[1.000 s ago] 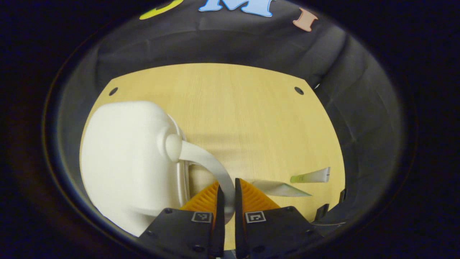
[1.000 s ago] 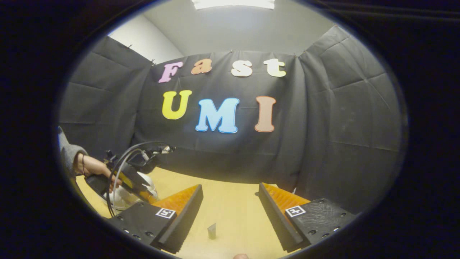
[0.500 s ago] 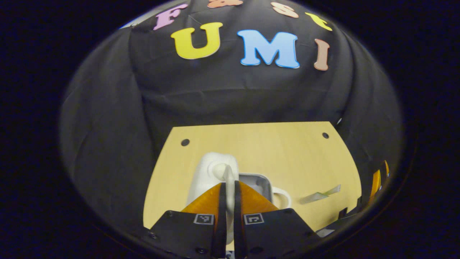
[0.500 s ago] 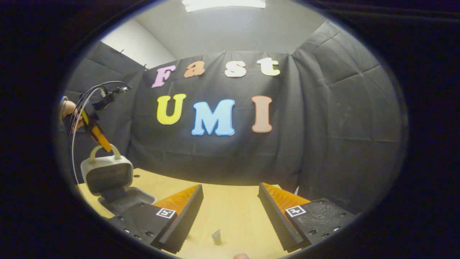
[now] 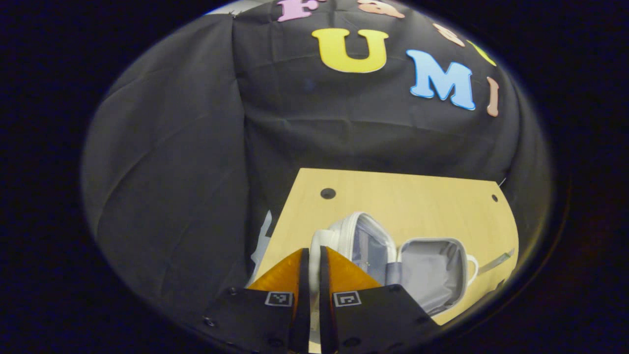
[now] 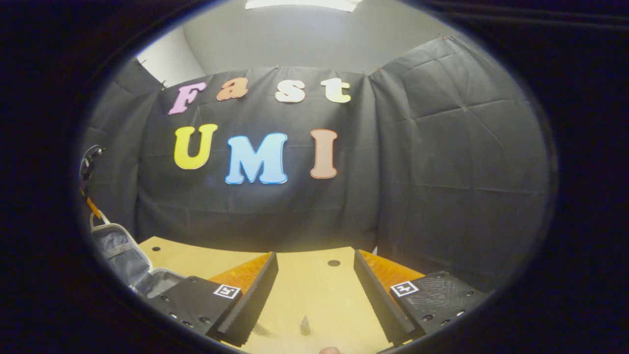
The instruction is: First open the suitcase, pack the skin care products into it, and then close the suitcase.
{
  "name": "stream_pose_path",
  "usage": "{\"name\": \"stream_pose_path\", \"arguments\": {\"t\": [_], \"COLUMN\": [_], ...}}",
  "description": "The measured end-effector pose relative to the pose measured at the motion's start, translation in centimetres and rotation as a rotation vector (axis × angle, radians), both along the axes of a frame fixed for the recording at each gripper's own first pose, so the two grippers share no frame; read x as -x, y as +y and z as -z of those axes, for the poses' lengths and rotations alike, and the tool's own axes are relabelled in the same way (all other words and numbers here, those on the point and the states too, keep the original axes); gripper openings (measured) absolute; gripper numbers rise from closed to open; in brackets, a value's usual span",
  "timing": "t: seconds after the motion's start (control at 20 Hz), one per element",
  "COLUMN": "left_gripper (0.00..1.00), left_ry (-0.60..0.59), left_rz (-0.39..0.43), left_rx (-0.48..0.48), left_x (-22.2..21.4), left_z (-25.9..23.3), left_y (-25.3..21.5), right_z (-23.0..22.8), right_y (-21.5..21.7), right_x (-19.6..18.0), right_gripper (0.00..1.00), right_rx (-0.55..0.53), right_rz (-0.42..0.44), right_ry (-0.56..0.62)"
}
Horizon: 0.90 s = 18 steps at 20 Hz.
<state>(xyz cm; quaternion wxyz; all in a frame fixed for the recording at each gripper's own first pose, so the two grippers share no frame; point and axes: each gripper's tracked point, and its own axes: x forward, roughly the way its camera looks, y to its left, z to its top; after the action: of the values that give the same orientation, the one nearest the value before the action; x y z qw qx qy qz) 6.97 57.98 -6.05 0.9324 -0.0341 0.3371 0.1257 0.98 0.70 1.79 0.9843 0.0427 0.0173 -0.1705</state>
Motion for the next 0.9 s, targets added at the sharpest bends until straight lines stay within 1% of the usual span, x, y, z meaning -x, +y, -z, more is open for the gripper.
{"name": "stream_pose_path", "arguments": {"t": [0.05,0.1,0.15,0.2,0.25,0.35,0.5,0.55,0.6,0.7,0.8,0.9], "left_gripper": [0.16,0.16,0.16,0.14,0.16,0.16,0.17,0.23,0.25,0.34,0.65,0.96], "left_ry": [0.028,0.045,0.056,0.066,0.072,0.078,0.08,0.088,0.087,0.047,-0.015,-0.067], "left_rz": [-0.005,-0.011,-0.015,-0.021,-0.029,-0.036,-0.065,-0.077,-0.105,-0.114,-0.143,-0.175], "left_rx": [0.022,0.043,0.075,0.112,0.149,0.205,0.233,0.243,0.215,0.188,0.123,0.074], "left_x": [0.2,0.2,-0.1,-0.5,-0.6,-0.3,-0.3,-0.2,-0.1,-0.5,-0.5,-0.2], "left_z": [2.6,5.2,7.8,10.0,11.8,14.7,17.5,18.3,18.5,18.3,16.0,14.0], "left_y": [2.2,4.0,5.4,6.4,7.4,8.3,9.3,9.6,10.5,10.8,11.7,11.5], "right_z": [-0.2,-0.2,-0.4,-0.5,-0.6,-0.9,-1.7,-2.0,-2.1,-1.8,-1.6,-1.1], "right_y": [0.2,0.5,0.9,1.4,1.9,2.5,3.1,3.2,3.1,3.0,2.9,2.8], "right_x": [0.4,0.7,0.9,1.0,1.0,0.8,1.1,1.1,1.3,1.6,1.8,2.0], "right_gripper": [0.95,0.93,0.94,0.94,0.94,0.94,0.94,0.94,0.93,0.94,0.94,0.94], "right_rx": [0.007,0.014,0.017,0.015,0.007,-0.01,-0.022,-0.016,-0.009,-0.005,-0.01,-0.007], "right_rz": [0.022,0.039,0.047,0.048,0.046,0.044,0.051,0.054,0.058,0.059,0.056,0.05], "right_ry": [0.011,0.022,0.032,0.042,0.052,0.066,0.054,0.047,0.043,0.046,0.041,0.039]}}
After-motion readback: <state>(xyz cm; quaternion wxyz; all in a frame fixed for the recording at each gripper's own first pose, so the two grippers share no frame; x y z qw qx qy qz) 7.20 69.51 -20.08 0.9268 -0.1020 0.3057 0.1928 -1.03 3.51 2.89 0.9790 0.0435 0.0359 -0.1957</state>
